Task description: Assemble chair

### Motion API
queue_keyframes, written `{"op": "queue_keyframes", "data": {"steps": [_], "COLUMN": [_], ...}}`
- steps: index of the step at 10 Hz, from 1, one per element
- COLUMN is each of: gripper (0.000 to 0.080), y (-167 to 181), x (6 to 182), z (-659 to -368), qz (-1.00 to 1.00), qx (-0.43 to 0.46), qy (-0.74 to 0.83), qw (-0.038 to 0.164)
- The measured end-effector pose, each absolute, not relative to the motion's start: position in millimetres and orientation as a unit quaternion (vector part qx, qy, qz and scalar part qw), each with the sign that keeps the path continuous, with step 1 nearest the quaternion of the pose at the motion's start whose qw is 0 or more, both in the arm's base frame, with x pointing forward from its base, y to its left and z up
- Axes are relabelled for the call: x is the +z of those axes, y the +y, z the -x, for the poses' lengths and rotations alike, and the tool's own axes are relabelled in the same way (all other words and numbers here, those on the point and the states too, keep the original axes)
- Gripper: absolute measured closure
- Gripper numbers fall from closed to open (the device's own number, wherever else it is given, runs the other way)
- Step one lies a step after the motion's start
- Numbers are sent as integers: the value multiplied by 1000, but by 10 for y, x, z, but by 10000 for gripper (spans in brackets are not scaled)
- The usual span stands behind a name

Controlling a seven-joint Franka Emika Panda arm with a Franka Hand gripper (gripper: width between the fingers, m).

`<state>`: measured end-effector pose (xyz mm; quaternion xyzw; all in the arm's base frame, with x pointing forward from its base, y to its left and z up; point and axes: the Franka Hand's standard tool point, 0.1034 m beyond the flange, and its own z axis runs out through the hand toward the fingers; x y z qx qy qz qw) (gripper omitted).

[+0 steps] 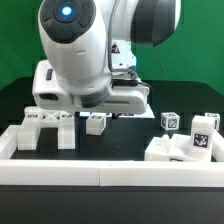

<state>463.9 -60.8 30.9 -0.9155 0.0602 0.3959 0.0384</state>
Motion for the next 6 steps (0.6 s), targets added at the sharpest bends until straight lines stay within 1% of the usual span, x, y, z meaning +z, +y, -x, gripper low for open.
{"op": "queue_keyframes", "data": {"steps": [6], "gripper": [150], "y": [-519], "x": [254], "z": [-4651], "qz": [917], "qx": [393], "qy": [53], "qw": [39]}}
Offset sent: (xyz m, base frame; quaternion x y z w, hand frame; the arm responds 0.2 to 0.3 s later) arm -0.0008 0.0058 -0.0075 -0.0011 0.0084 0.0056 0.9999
